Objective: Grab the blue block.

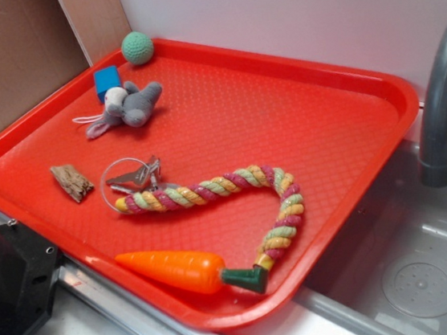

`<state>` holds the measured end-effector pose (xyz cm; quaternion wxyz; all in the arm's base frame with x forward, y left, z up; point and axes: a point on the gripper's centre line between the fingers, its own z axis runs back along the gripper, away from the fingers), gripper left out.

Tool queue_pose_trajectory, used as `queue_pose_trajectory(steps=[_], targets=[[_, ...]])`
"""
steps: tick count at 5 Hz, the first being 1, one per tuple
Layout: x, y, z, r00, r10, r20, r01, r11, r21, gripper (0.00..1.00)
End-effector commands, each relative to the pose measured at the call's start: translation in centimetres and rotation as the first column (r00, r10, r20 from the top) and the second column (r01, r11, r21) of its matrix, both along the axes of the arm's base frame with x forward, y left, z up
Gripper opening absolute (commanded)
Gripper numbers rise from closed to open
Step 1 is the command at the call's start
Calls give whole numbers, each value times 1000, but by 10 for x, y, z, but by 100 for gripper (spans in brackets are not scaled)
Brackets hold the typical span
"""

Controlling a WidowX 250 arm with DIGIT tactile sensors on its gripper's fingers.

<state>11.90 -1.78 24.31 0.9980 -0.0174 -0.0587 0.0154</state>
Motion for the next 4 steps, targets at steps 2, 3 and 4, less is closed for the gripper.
queue_pose_trajectory(steps=[2,3,4], targets=[[11,50,-50,965,247,-85,-245,969,31,100],[38,76,-80,912,410,-4,-410,912,8,100],[67,105,-108,852,522,35,-522,853,-7,100]])
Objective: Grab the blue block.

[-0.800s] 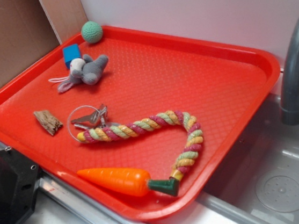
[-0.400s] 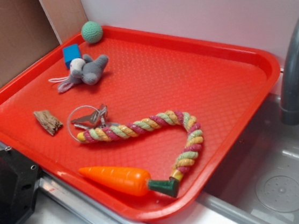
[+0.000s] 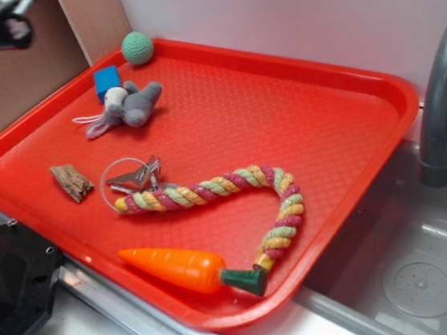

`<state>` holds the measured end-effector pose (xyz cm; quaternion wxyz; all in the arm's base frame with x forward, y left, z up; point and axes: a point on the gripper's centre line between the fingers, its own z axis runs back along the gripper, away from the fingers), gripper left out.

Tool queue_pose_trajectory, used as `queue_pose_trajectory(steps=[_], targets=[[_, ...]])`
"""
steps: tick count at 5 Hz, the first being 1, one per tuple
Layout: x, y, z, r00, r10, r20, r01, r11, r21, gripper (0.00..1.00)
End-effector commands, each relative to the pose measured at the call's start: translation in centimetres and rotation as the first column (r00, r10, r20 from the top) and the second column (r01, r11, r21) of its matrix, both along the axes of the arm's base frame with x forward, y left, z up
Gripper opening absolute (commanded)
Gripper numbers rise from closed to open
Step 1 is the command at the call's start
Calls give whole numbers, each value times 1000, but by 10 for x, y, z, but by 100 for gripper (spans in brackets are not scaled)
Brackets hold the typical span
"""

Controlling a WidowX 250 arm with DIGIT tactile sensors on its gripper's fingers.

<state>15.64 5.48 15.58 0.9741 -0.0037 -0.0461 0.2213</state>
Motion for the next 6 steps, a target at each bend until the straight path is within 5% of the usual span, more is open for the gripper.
queue_pose_trajectory(steps=[1,3,6], targets=[[48,57,-44,981,169,99,-171,985,11,100],[69,83,-78,977,208,39,-210,976,55,100],[69,83,-78,977,208,39,-210,976,55,100]])
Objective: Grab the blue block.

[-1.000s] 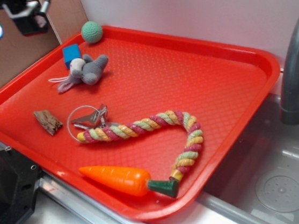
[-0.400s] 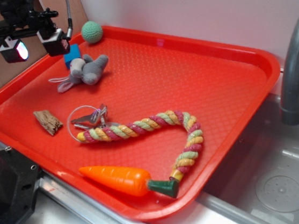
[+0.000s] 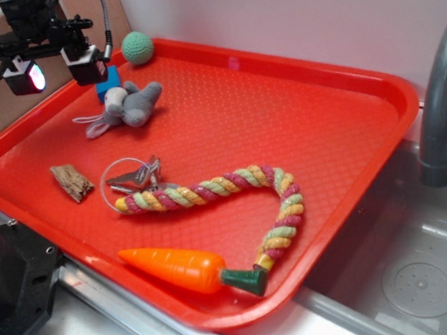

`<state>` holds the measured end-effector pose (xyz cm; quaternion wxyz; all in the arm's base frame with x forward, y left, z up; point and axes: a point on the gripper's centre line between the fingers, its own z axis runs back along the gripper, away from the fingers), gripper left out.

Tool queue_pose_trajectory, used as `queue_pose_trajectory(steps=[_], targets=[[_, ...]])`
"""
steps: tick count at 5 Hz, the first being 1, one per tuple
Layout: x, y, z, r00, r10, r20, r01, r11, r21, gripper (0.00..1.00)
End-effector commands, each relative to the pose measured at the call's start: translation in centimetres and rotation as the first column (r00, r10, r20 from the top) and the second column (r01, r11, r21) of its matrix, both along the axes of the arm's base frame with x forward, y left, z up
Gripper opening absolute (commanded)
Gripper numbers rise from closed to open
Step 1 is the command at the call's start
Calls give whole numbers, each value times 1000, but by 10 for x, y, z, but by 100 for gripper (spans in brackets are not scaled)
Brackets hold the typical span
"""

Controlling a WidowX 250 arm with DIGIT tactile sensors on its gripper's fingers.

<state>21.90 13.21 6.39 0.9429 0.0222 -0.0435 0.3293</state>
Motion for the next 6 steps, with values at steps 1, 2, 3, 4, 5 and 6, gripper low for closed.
queue_pose_trajectory(steps=[1,2,3,4,5,6], targets=[[17,-2,2,994,87,66,-97,982,161,100],[32,0,-6,985,161,58,-170,960,223,100],[43,5,-14,984,169,48,-175,963,203,100],[48,14,-17,987,155,47,-162,968,193,100],[52,22,-19,990,136,46,-142,975,170,100],[52,23,-21,991,125,42,-131,978,162,100]])
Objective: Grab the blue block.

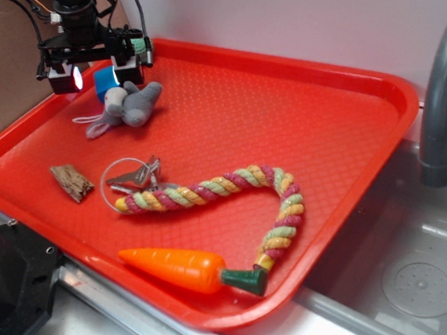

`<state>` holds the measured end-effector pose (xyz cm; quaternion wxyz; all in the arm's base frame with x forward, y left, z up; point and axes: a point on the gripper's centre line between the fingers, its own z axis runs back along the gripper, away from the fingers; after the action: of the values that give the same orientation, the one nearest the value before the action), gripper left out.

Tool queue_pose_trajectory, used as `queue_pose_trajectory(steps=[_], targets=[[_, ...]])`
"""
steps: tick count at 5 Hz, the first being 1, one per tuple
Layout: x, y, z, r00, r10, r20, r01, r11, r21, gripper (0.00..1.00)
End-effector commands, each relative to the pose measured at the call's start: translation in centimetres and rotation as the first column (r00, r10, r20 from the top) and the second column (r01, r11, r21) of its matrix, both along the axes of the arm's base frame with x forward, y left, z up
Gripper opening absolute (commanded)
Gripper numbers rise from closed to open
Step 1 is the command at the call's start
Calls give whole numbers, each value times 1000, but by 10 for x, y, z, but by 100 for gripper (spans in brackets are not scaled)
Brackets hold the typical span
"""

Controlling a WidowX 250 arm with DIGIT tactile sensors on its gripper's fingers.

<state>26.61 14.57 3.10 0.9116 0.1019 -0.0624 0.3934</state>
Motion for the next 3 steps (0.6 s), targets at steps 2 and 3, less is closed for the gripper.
queue_pose_trajectory(steps=[2,3], targets=[[0,11,5,998,-28,48,29,1000,-10,100],[5,16,-6,998,-40,52,42,998,-45,100]])
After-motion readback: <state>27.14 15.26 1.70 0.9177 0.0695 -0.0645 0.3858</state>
